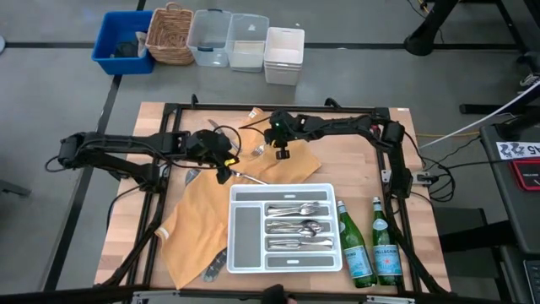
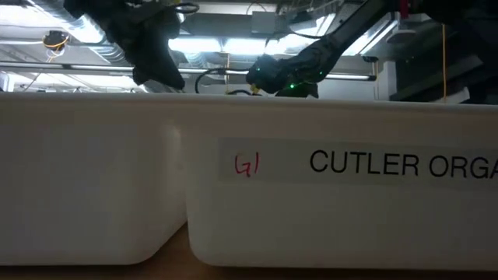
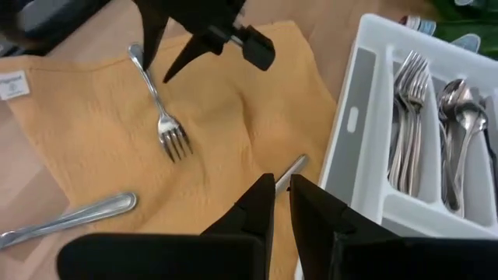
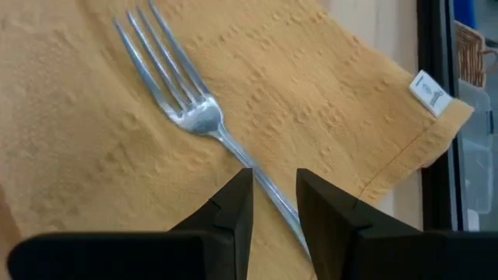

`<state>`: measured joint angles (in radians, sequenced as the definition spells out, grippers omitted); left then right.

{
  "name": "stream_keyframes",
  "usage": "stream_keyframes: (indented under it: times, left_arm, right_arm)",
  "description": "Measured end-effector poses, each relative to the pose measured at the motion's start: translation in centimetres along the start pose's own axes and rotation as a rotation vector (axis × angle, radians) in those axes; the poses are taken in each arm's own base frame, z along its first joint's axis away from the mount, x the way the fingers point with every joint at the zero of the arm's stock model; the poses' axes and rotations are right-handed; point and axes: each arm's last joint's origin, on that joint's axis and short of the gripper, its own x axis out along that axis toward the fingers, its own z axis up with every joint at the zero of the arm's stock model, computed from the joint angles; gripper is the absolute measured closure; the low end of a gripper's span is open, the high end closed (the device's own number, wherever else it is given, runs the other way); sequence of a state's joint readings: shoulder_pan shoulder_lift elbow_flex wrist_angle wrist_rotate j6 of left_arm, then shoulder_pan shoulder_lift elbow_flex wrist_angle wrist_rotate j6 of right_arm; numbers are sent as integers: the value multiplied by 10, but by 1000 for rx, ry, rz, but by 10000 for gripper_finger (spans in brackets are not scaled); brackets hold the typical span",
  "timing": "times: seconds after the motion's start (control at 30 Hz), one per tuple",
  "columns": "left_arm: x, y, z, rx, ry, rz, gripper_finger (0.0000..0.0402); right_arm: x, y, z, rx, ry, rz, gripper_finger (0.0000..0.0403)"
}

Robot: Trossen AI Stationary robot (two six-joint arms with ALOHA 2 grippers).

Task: Sort silverware
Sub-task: Put the silver fork into the white silverware tray

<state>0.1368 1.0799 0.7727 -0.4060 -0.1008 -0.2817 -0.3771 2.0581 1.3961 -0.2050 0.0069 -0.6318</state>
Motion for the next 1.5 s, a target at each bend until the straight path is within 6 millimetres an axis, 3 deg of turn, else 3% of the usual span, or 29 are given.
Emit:
stream_keyframes:
  times: [0.4,0.77,1.03,1.17,1.33,1.5]
  left_arm:
    - [7,0,0,-22,-92,-26,370]
    - [6,0,3,-58,-129,-19,370]
    - [7,0,1,-71,-109,-8,370]
    - [6,3,2,-191,-141,64,370]
    - [12,8,3,-298,-161,127,370]
    - [29,15,11,-316,-209,143,370]
  right_arm:
    - [6,-11,-4,40,-71,6,302]
    - [7,-4,-7,344,-6,32,302]
    - [7,-3,-4,346,-30,32,302]
    - [6,-3,-4,414,-27,34,302]
    - [-6,-7,1,505,-44,26,302]
    - [-35,-17,13,516,-102,-8,302]
